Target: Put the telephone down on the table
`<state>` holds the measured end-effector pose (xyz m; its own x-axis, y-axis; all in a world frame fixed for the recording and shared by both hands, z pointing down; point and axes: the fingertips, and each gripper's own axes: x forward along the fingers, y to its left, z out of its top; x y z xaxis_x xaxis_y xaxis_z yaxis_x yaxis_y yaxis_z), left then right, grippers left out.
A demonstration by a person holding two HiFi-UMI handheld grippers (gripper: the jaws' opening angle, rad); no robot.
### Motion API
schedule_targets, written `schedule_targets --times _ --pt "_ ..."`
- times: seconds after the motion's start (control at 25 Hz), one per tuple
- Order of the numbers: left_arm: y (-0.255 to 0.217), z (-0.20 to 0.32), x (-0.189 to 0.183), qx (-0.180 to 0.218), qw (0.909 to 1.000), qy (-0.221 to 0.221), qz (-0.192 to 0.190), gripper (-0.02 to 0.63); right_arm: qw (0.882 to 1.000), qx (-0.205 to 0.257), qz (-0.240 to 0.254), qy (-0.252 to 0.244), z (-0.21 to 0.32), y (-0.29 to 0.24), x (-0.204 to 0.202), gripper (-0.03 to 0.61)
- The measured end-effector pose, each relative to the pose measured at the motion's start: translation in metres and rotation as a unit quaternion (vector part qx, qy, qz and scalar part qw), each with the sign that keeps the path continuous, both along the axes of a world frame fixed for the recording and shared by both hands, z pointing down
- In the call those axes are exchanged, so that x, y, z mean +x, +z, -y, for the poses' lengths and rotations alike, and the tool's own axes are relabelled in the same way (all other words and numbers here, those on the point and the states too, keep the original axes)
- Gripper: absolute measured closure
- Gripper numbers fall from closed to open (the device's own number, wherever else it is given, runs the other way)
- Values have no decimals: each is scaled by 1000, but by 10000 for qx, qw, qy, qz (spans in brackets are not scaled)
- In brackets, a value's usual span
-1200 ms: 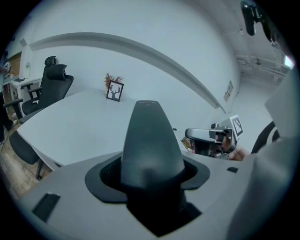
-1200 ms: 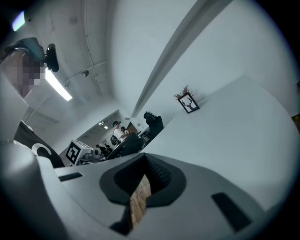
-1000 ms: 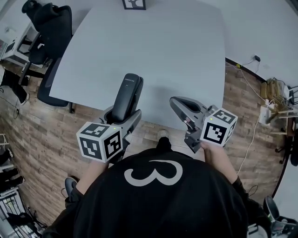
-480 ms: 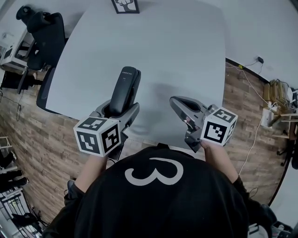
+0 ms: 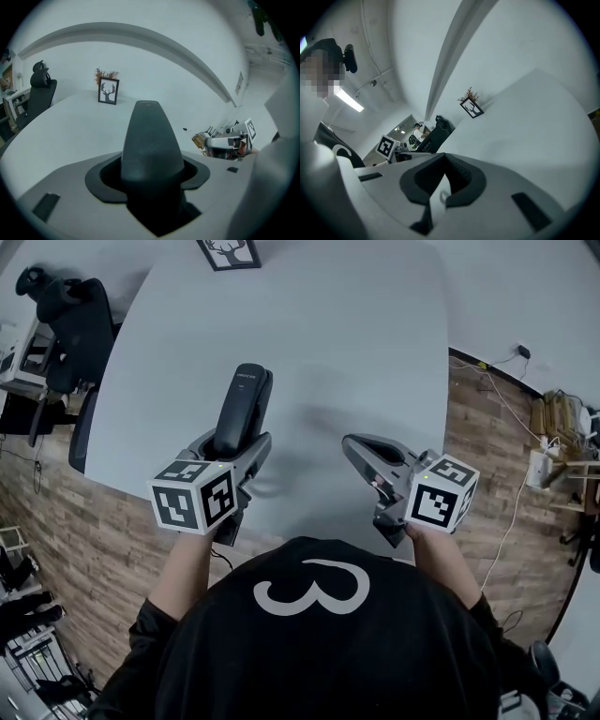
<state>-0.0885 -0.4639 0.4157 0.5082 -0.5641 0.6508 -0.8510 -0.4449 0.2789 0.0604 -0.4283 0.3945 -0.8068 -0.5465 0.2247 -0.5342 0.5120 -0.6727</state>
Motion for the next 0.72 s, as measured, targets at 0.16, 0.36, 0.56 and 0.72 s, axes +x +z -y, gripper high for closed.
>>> schedule_targets --times 0.16,0.36,0.56,0.72 --pt "23 18 0 -76 9999 11 154 324 9999 -104 -20 80 5 7 10 571" --pt "53 31 5 -188 9996 -15 201 324 9997 -187 -38 173 5 15 28 571" --pt "80 41 9 -172 9985 136 495 324 9994 -266 -22 220 10 22 35 571" --pt "102 43 11 -222 9965 192 781 324 9992 -336 -30 229 13 26 37 571"
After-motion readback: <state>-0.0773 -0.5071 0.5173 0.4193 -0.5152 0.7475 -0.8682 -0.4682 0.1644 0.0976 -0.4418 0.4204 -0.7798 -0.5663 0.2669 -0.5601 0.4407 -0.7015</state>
